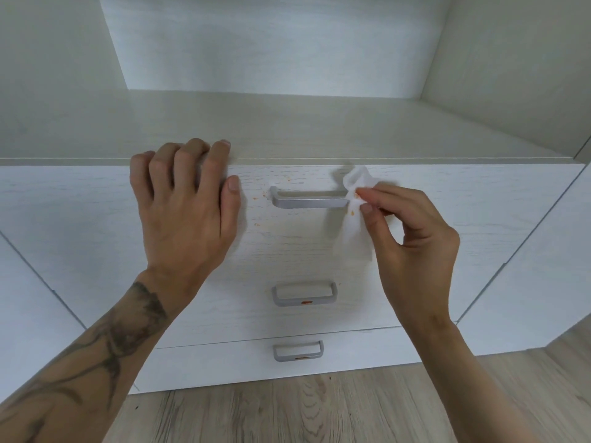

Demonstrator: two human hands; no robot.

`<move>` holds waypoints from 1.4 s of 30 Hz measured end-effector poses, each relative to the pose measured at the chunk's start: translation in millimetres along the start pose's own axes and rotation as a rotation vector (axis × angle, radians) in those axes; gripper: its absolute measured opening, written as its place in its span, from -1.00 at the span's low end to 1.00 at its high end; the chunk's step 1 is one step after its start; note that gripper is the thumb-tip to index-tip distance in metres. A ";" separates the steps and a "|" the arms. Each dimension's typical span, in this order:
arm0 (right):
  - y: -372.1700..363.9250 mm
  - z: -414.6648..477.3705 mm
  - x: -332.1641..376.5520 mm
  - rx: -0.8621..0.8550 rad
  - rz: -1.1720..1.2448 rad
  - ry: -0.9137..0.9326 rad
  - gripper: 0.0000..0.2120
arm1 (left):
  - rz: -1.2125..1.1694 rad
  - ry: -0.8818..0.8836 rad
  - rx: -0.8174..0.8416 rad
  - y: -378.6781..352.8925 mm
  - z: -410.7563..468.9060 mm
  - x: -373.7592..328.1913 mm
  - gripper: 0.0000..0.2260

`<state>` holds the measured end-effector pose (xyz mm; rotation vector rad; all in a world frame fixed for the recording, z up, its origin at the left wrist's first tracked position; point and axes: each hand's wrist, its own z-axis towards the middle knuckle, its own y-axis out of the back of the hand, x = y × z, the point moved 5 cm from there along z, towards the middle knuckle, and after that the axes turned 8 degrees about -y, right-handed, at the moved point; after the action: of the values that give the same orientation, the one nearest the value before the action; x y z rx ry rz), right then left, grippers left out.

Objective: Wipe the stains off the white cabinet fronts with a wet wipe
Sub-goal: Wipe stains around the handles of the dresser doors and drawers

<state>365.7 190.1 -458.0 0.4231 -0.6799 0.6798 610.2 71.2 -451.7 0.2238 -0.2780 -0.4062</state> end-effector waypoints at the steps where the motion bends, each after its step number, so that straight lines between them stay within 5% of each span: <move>1: 1.5 -1.9 0.9 0.002 -0.021 0.028 -0.79 | -0.003 -0.001 0.001 -0.1 0.2 0.0 -0.65; 20: -49.3 -21.6 39.2 -0.118 -0.251 0.509 -0.93 | -0.018 0.020 0.040 2.2 1.5 -1.3 -0.64; 32: -2.2 -85.0 -36.6 -0.043 -0.296 0.040 -0.89 | -0.206 -0.015 0.143 5.7 -91.4 -21.6 -0.48; 42: -28.9 -122.6 -75.9 0.116 -0.292 -0.059 -0.76 | -0.197 -0.026 0.246 -19.0 -159.2 -36.3 -0.42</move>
<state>394.6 205.6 -601.4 0.6379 -0.6200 0.4320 620.5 94.4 -614.1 0.4903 -0.3326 -0.5701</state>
